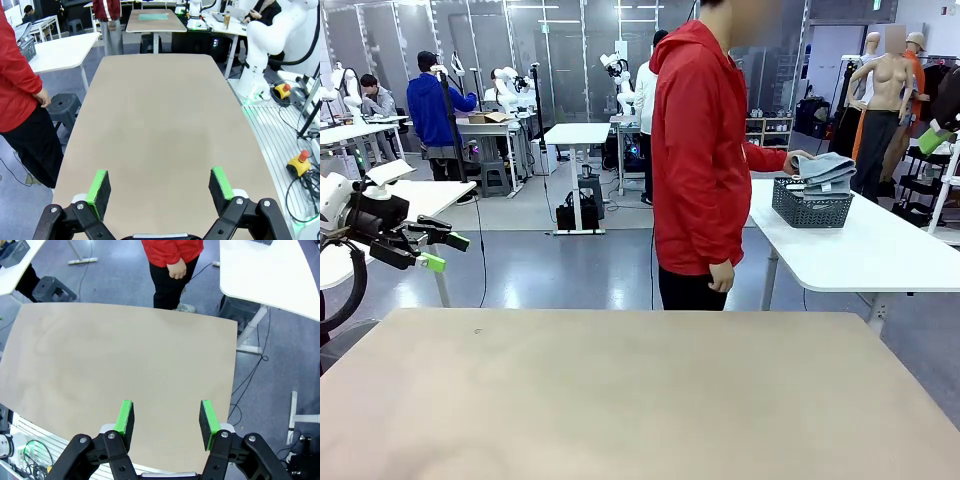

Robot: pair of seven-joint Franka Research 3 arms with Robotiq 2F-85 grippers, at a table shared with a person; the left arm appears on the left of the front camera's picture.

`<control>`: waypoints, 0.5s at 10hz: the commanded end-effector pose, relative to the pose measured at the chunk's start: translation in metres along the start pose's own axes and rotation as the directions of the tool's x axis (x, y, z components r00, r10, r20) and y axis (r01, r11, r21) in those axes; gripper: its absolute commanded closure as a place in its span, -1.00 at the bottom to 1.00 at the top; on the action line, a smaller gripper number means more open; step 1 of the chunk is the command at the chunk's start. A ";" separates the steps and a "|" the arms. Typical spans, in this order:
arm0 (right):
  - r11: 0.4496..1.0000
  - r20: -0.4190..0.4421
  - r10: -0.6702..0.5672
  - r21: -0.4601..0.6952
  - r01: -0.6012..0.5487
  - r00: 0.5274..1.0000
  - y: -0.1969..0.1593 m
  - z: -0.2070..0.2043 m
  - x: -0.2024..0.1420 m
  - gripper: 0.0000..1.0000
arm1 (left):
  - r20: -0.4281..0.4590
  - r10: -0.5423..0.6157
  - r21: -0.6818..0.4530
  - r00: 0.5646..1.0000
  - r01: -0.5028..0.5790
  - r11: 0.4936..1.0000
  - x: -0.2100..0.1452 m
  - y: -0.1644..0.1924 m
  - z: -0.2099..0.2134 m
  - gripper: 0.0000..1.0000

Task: Fold the towels and place them in the basket.
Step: Stack the folded Towel with hook on the right side of the table.

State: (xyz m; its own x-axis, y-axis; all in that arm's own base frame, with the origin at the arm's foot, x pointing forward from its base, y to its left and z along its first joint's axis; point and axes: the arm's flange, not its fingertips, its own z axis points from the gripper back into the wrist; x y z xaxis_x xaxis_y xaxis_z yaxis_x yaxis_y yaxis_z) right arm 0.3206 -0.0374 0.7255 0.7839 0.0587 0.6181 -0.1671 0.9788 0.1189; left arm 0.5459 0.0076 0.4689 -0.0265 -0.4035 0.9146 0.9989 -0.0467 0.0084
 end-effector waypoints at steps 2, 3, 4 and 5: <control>1.000 -0.012 -0.012 -0.003 0.012 1.000 0.001 0.003 0.003 -0.33 | 0.004 0.000 0.002 1.000 0.000 1.000 0.001 -0.002 0.000 -1.00; 1.000 -0.012 -0.012 -0.003 0.012 1.000 0.001 0.003 0.003 -0.33 | 0.004 0.000 0.002 1.000 0.000 1.000 0.001 -0.002 0.000 -1.00; 1.000 -0.012 -0.012 -0.003 0.012 1.000 0.001 0.003 0.003 -0.33 | 0.004 0.000 0.002 1.000 0.000 1.000 0.001 -0.002 0.000 -1.00; 1.000 -0.012 -0.012 -0.003 0.012 1.000 0.001 0.003 0.003 -0.33 | 0.004 0.000 0.002 1.000 0.000 1.000 0.001 -0.002 0.000 -1.00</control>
State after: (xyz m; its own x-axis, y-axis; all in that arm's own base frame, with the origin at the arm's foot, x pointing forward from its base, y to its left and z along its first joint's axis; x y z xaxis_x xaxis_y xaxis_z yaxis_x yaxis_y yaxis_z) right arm 0.3206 -0.0374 0.7255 0.7839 0.0587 0.6181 -0.1671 0.9788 0.1189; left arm 0.5459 0.0076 0.4689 -0.0265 -0.4035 0.9146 0.9989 -0.0467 0.0084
